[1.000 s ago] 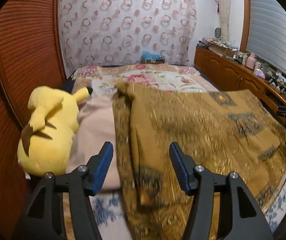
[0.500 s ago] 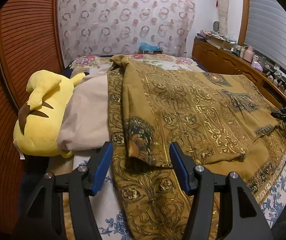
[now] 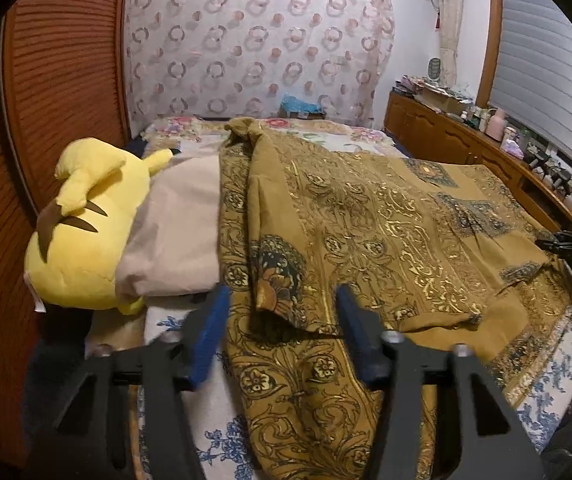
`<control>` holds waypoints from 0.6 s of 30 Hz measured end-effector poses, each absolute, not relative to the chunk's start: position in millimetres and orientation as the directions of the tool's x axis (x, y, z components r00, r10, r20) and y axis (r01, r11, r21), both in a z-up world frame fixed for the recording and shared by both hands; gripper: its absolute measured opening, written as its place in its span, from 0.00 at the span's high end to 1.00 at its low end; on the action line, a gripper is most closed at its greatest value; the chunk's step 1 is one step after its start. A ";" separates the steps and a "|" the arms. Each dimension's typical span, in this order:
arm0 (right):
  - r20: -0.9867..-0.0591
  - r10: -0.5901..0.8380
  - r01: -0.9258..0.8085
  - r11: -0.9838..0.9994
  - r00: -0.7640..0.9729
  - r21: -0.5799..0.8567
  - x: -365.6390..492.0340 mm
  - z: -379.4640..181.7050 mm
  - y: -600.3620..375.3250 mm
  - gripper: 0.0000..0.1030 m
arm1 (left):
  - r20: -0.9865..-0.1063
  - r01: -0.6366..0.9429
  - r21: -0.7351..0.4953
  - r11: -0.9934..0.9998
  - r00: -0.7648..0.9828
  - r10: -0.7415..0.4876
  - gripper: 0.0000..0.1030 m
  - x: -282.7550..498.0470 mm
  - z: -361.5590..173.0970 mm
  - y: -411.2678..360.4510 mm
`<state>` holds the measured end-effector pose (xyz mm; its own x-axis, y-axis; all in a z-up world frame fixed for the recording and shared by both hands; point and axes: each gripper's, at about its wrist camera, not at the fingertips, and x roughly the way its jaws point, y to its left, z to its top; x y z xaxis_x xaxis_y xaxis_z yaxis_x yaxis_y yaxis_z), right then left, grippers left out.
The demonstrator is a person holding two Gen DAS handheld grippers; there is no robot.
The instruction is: Fold small clothes
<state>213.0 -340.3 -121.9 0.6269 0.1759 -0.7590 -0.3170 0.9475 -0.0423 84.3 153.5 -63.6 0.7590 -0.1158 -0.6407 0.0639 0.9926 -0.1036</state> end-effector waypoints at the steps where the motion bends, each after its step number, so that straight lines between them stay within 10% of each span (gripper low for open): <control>1: -0.759 0.175 -0.317 0.948 0.627 -0.043 212.9 -121.8 -340.3 0.42 | -0.641 0.064 -0.102 0.993 0.759 -0.115 0.59 84.4 -63.9 153.0; 18: -0.759 0.175 -0.316 0.948 0.627 -0.043 212.8 -121.8 -341.1 0.39 | -0.689 0.071 -0.093 0.993 0.715 -0.116 0.75 102.7 -82.6 150.6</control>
<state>212.8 -341.1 -121.8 0.6271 0.1746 -0.7591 -0.3155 0.9480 -0.0426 102.7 150.6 -82.6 0.7150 -0.1158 -0.6894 0.0708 0.9931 -0.0934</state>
